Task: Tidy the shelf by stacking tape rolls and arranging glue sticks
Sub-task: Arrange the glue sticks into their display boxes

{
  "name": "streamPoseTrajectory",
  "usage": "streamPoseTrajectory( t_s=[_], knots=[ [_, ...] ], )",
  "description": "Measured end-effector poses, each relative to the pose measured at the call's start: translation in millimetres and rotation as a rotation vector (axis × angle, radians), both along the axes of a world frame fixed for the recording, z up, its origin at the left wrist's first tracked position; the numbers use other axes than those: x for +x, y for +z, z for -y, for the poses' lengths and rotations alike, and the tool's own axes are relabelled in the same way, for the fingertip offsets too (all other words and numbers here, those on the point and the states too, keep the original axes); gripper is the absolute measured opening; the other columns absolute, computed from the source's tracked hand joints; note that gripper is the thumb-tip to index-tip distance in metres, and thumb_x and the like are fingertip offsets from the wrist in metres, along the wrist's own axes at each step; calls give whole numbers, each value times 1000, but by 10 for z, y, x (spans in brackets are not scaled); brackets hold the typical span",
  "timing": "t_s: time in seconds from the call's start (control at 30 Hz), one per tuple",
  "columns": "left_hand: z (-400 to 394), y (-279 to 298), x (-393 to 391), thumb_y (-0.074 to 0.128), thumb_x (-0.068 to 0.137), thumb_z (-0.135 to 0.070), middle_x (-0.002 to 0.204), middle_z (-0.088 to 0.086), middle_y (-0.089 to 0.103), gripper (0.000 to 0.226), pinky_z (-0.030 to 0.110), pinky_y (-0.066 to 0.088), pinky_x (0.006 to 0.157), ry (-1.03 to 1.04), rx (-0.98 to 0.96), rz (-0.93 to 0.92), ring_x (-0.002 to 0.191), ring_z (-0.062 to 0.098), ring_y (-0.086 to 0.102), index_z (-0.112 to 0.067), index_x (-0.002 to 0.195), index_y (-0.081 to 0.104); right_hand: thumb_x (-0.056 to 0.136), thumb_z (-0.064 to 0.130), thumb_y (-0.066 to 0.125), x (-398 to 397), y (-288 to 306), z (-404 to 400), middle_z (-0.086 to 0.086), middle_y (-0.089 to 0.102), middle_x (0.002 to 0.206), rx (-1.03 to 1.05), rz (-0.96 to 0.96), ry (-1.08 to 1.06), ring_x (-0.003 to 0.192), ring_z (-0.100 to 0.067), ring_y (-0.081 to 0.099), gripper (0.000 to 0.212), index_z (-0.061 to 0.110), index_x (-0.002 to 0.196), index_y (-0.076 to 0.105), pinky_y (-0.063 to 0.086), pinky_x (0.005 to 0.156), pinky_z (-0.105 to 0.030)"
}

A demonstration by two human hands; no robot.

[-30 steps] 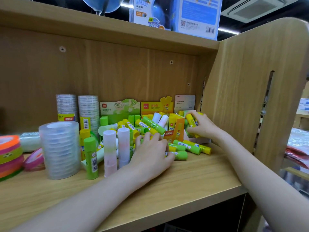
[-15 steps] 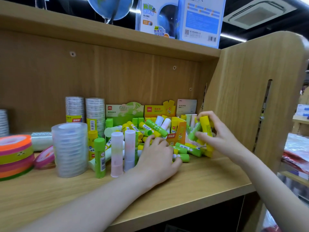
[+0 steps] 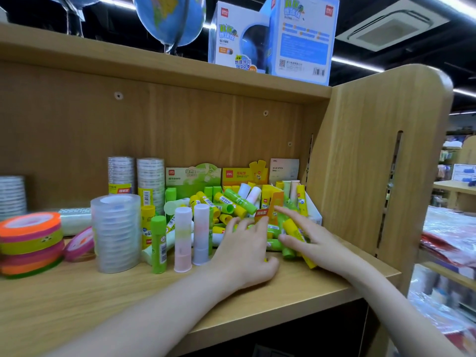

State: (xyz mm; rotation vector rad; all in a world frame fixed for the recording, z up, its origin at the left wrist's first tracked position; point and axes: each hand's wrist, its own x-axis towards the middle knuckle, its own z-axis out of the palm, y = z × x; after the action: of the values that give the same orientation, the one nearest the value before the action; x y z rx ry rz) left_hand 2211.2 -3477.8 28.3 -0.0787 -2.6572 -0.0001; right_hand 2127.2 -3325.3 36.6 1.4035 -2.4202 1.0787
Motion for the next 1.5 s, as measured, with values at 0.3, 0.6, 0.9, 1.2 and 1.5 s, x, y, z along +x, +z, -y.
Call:
streamPoseTrajectory(
  t_s=[0.3, 0.6, 0.9, 1.2, 1.5],
  knots=[
    [-21, -33, -86, -4, 66, -52, 156, -6, 11, 88, 37, -10, 113, -89, 53, -92, 143, 12, 1, -23, 149, 8, 96, 40, 37, -47, -36, 125, 30, 14, 142, 36, 142, -35, 134, 8, 15, 64, 38, 146, -2, 16, 104, -13],
    [7, -106, -140, 37, 80, -38, 126, -1, 60, 50, 47, 19, 104, -74, 29, -268, 123, 25, 51, -24, 121, 62, 67, 53, 32, 47, -18, 130, 10, 40, 121, -24, -26, -192, 116, 1, 36, 56, 31, 118, 39, 25, 88, -4],
    [16, -14, -100, -3, 76, -50, 144, -2, 41, 83, 40, -1, 114, 16, -21, -112, 141, 14, 19, -17, 133, 48, 85, 14, 55, 47, 16, 68, -4, 55, 111, -54, -9, -239, 104, -14, 51, 18, 22, 102, 54, 40, 92, -28],
    [23, 61, -147, 5, 81, -54, 154, -8, 20, 69, 41, 17, 113, -164, -110, 106, 143, 20, 13, -33, 145, 22, 84, -14, 31, -37, 30, 88, 2, 55, 97, -428, 409, -53, 97, -9, 54, 39, 16, 95, 53, 44, 77, -14],
    [-16, 62, -259, -3, 68, -61, 137, -2, 46, 88, 40, 24, 106, -171, -66, 18, 132, 27, 27, -25, 131, 46, 91, -6, 32, -148, 24, 248, -4, 54, 87, -525, 346, -88, 82, -7, 55, 27, 8, 88, 55, 53, 67, -13]
  ],
)
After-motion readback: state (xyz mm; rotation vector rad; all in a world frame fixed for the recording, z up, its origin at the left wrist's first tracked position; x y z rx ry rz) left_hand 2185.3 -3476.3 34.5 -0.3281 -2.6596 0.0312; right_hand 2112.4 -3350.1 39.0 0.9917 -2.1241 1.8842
